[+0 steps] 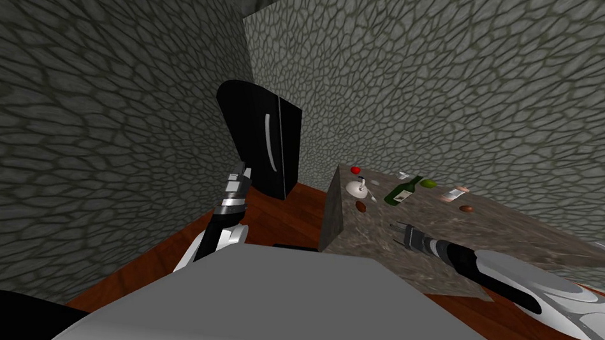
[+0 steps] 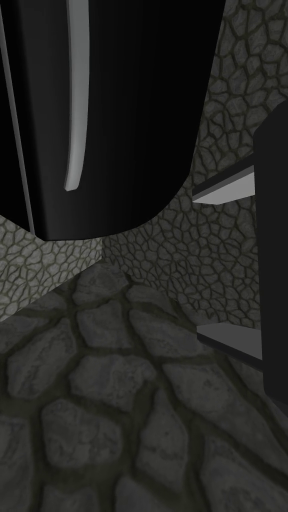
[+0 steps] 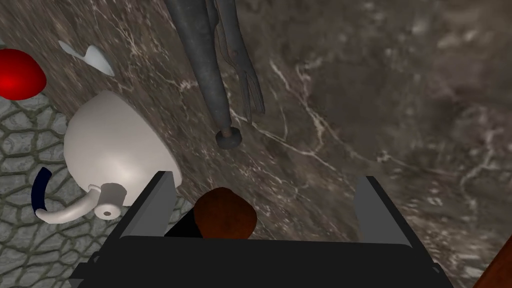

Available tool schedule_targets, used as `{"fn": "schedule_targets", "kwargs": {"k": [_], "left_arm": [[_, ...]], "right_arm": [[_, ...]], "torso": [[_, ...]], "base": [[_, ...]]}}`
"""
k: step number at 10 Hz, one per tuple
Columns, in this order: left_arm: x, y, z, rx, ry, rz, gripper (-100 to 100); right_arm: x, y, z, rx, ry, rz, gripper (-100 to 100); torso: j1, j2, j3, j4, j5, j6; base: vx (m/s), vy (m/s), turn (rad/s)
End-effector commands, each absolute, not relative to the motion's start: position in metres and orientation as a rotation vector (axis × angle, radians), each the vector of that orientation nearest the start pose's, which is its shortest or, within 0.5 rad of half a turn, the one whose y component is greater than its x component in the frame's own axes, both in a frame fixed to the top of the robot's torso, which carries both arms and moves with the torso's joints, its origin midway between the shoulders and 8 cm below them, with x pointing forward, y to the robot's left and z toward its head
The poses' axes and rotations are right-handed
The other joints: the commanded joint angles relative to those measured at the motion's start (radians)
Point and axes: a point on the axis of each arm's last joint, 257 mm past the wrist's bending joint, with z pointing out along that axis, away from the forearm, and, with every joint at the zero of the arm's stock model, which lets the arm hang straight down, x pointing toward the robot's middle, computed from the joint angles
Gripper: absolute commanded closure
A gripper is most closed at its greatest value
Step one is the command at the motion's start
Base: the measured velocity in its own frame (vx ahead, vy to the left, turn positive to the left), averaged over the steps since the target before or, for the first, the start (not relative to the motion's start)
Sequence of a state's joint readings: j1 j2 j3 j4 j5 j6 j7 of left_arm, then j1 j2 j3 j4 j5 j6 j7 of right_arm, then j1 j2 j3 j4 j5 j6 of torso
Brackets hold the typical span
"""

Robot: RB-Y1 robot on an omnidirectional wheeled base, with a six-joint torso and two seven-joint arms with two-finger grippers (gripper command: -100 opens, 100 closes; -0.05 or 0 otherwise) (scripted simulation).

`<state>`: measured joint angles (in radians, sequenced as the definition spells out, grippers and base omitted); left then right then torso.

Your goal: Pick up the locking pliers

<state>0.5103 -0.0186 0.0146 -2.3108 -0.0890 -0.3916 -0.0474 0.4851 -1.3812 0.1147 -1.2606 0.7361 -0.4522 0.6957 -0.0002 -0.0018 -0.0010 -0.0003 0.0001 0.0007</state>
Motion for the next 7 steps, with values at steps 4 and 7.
{"fn": "schedule_targets", "kwargs": {"k": [4, 7], "left_arm": [[0.355, 0.281, 0.013, -0.667, 0.716, -1.159, 0], [0.355, 0.281, 0.013, -0.667, 0.716, -1.159, 0]], "right_arm": [[0.269, -0.675, -0.305, -1.451, 2.191, -0.591, -100], [0.252, -0.696, -0.303, -1.521, 2.228, -0.62, -100]], "torso": [[-0.001, 0.001, 0.0, 0.0, 0.0, 0.0], [-0.001, 0.0, 0.0, 0.0, 0.0, 0.0]], "base": [[0.043, -0.002, 0.054], [0.044, -0.011, 0.045]]}}
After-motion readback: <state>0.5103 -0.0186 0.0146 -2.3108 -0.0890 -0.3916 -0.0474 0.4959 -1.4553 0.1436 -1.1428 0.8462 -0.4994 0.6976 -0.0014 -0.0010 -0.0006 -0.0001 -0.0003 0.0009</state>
